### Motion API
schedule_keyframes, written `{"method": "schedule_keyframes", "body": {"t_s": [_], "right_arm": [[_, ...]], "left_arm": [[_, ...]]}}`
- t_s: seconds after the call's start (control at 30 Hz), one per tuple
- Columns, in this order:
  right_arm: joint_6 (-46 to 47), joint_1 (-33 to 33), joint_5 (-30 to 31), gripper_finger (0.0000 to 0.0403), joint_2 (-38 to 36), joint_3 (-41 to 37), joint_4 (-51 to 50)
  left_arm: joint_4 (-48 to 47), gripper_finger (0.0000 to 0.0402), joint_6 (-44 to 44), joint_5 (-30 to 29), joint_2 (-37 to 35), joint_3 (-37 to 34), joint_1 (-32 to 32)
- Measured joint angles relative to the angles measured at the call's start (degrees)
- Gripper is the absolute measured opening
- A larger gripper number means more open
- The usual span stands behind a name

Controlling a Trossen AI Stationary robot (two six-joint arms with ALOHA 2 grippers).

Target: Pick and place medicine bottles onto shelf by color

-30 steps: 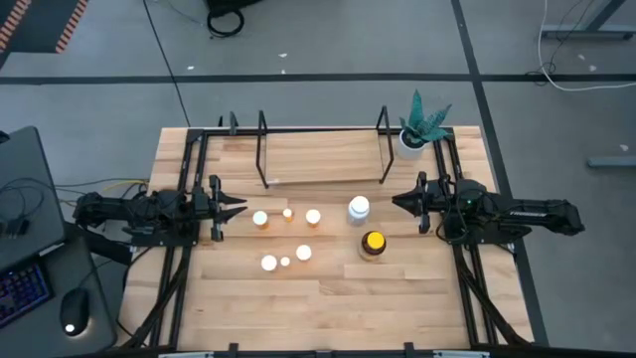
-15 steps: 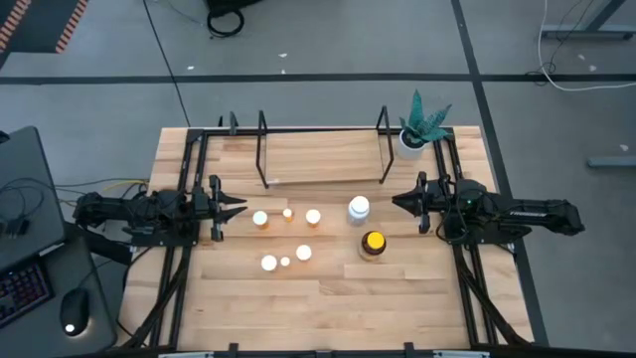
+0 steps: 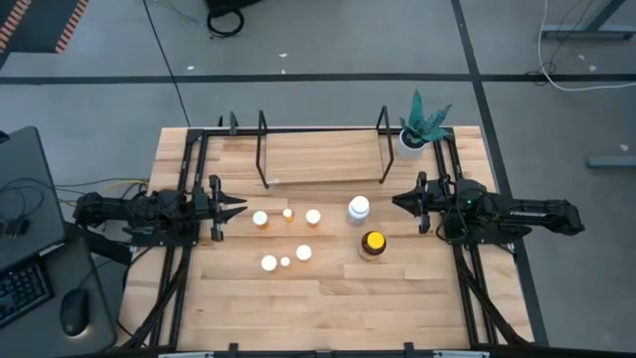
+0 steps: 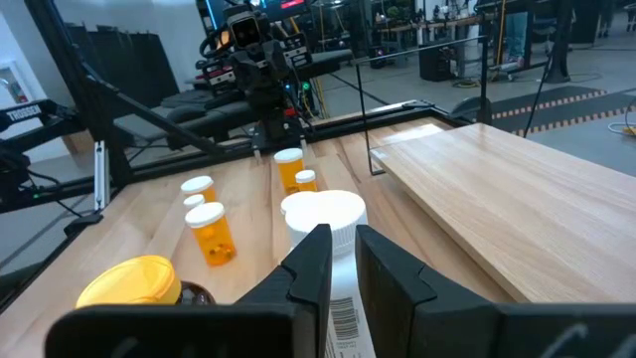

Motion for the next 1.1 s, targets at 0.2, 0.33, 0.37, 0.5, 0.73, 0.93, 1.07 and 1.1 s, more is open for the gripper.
{"method": "schedule_keyframes", "body": {"t_s": [0.2, 0.33, 0.37, 0.5, 0.73, 0.93, 1.07, 1.1], "right_arm": [[0.01, 0.00, 0.00, 0.0057, 0.00, 0.00, 0.00], [0.02, 0.00, -0.01, 0.0057, 0.00, 0.00, 0.00], [0.00, 0.00, 0.00, 0.0057, 0.00, 0.00, 0.00], [0.00, 0.00, -0.02, 0.0057, 0.00, 0.00, 0.00], [0.01, 0.00, 0.00, 0.0057, 0.00, 0.02, 0.00], [0.00, 0.00, -0.01, 0.0057, 0.00, 0.00, 0.00], [0.00, 0.00, -0.02, 0.0057, 0.00, 0.00, 0.00], [0.00, 0.00, 0.00, 0.0057, 0.00, 0.00, 0.00]], "left_arm": [[0.00, 0.0087, 0.02, 0.00, 0.00, 0.01, 0.01], [0.00, 0.0091, 0.02, 0.00, -0.02, 0.00, 0.01], [-0.01, 0.0091, 0.02, 0.01, 0.00, 0.00, 0.00], [-0.01, 0.0085, 0.02, 0.00, -0.01, 0.00, 0.01], [5.44, 0.0088, -0.28, 0.01, 0.00, 0.02, 0.01], [10.11, 0.0088, -3.14, 0.24, -0.01, 0.03, -0.01], [7.11, 0.0081, -10.02, -0.62, 0.09, 2.04, 0.14], [5.72, 0.0079, -11.29, -1.10, 0.29, 3.25, 0.36]]}}
